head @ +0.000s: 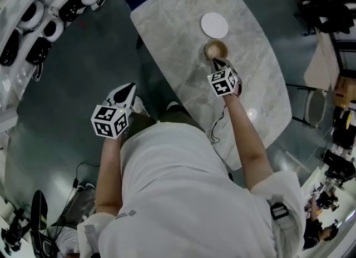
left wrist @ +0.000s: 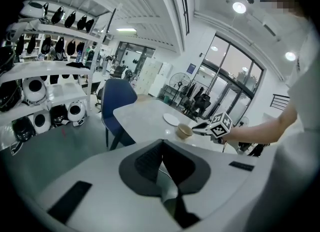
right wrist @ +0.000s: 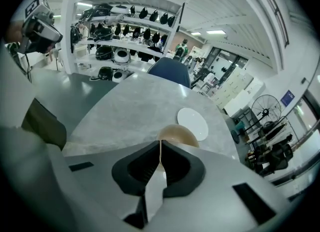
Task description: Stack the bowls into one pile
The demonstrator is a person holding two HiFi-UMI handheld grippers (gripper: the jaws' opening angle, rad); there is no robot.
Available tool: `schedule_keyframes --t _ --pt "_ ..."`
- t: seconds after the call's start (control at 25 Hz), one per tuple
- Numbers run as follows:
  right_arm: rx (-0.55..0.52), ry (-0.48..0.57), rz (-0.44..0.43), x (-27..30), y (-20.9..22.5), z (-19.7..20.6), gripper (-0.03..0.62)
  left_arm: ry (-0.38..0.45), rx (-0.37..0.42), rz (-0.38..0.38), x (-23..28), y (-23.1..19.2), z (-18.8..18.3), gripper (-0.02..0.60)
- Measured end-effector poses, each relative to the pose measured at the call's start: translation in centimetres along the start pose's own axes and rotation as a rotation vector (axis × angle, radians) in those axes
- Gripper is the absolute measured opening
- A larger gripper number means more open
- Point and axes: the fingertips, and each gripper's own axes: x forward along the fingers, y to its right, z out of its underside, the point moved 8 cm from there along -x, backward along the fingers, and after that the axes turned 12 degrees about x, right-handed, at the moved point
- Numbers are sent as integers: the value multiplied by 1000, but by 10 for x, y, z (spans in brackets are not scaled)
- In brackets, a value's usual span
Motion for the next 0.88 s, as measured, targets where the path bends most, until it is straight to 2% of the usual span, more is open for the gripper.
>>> schedule_keyframes --t 0.4,0.88 --pt "184 113 18 -64 -6 1 11 17 97 121 25 10 -33 2" --pt "481 315 33 -173 -24 8 11 107 261 313 44 46 -95 2"
